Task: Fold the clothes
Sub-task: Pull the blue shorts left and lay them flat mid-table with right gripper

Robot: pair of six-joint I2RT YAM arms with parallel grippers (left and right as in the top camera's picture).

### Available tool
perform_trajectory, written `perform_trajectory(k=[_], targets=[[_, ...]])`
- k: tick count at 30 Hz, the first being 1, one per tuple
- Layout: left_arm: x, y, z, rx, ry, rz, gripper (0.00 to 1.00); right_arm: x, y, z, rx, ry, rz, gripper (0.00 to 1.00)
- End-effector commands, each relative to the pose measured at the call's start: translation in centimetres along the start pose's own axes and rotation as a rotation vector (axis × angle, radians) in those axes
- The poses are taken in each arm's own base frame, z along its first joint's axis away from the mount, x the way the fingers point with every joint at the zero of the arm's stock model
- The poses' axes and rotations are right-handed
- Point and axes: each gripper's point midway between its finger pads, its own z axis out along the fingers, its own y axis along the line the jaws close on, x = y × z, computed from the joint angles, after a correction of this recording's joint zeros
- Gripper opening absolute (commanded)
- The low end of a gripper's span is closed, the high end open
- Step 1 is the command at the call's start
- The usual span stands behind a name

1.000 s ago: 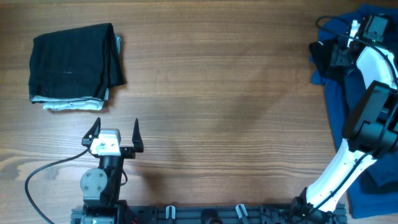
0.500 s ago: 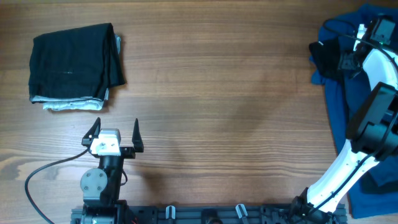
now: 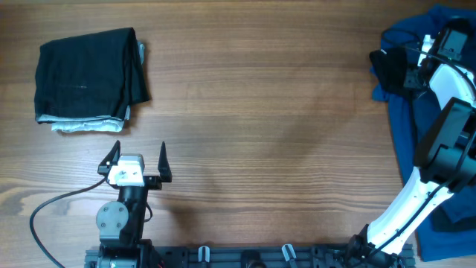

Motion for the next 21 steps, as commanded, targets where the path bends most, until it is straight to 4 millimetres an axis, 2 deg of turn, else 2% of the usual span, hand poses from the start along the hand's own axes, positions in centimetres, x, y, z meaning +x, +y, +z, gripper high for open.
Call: perform_trajectory(k=[1, 3, 5, 8, 11, 13, 16, 19, 21], targets=[[0.1, -0.3, 0.0, 0.013, -0.001, 0.015, 1.00, -0.7, 0.2, -0.8, -0.013, -0.032, 0.002, 0.28], [0.1, -0.3, 0.0, 0.013, -0.001, 0.015, 1.00, -1.1, 0.1, -1.1, -0.011, -0.041, 0.004, 0.14], [0.1, -0.3, 0.0, 0.013, -0.001, 0.015, 1.00, -1.9, -0.2, -1.7, -0.006, -0.063, 0.009, 0.04], [0.1, -0.3, 0.0, 0.013, -0.001, 0.015, 1.00, -3.4, -1.0, -3.8, 0.005, -0.105, 0.017, 0.04], [0.1, -0.3, 0.0, 0.013, -0.001, 0.015, 1.00, -5.3, -1.9, -7.5, 0.020, -0.177, 0.026, 0.04], [0.1, -0.3, 0.0, 0.013, -0.001, 0.015, 1.00, -6.4, -1.2, -9.7, -0.003, -0.219, 0.015, 0.04], [0.1, -0.3, 0.0, 0.013, -0.001, 0.015, 1.00, -7.8, 2.2, -13.2, -0.117, -0.282, -0.003, 0.04], [0.1, -0.3, 0.0, 0.013, -0.001, 0.015, 1.00, -8.3, 8.0, -16.3, -0.269, -0.304, -0.029, 0.04], [0.1, -0.3, 0.0, 0.013, -0.001, 0.015, 1.00, -7.7, 14.0, -18.1, -0.408, -0.282, -0.060, 0.04]])
